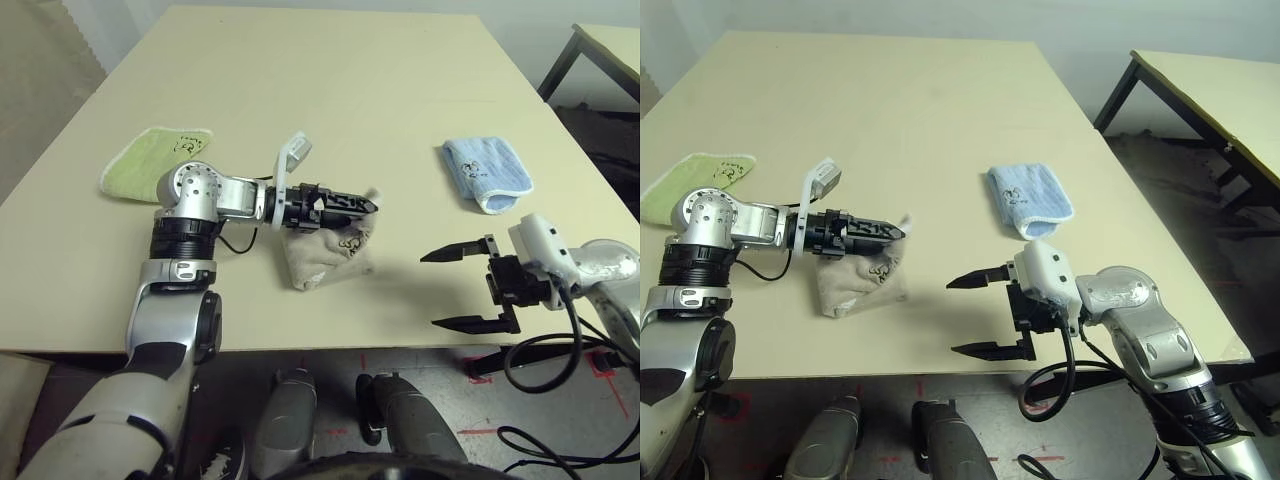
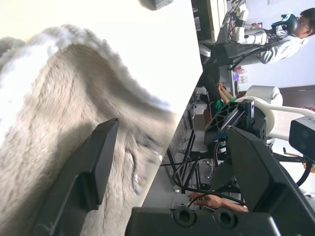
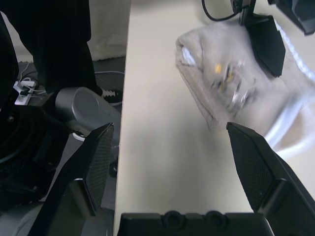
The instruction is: Fold the towel and set it aside.
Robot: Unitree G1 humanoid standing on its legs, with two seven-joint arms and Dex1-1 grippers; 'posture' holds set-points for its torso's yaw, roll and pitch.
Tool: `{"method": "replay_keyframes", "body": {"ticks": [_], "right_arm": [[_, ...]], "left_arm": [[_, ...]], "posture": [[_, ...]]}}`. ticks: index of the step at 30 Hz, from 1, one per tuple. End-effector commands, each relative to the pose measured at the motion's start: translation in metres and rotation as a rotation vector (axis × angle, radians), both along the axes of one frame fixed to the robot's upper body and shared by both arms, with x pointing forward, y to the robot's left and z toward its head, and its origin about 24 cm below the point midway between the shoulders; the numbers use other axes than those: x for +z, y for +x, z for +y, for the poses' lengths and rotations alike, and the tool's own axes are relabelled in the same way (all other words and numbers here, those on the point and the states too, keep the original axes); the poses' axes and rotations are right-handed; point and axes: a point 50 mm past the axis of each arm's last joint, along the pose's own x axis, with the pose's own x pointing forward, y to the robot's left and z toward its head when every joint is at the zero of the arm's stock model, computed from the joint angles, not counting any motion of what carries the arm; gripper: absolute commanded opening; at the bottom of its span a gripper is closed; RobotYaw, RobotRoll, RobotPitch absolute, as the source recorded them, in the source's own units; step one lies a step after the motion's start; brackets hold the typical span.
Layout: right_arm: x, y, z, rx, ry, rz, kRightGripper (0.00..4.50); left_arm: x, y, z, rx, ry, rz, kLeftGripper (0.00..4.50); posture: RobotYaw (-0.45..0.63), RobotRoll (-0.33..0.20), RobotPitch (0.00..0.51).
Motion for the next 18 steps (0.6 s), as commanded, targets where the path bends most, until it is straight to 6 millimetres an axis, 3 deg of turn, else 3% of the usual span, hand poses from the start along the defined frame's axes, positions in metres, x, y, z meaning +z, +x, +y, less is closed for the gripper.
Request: {"method": "replay_keyframes", "body": {"ticks": [1, 6, 10, 13, 18], "right_arm": [[0.002, 0.0, 0.006, 0.02, 0.001, -0.006, 4.5], [0.009, 0.007, 0.014, -0.014, 0.07, -0.019, 4.5], [0.028, 0.022, 0.027, -0.044, 0.184, -0.02, 4.5], [0.035, 0.034, 0.042, -0.004, 0.223, -0.004, 3.67], [0.027, 0.054, 0.069, 0.07, 0.237, 0.046, 1.72]], "left_arm": [[-0.007, -0.004, 0.0, -0.005, 0.018, 0.02, 4.47], [0.002, -0.007, 0.008, -0.019, 0.043, -0.09, 4.47], [0.02, -0.004, 0.035, -0.018, 0.132, -0.508, 4.47], [0.022, -0.01, 0.059, -0.122, 0.273, -0.818, 4.5], [0.012, -0.032, 0.074, -0.251, 0.272, -1.003, 4.5]], "posture": [[0.02, 0.0, 0.141], [0.02, 0.0, 0.144], [0.02, 0.0, 0.144], [0.04, 0.0, 0.145], [0.1, 0.0, 0.149]]}}
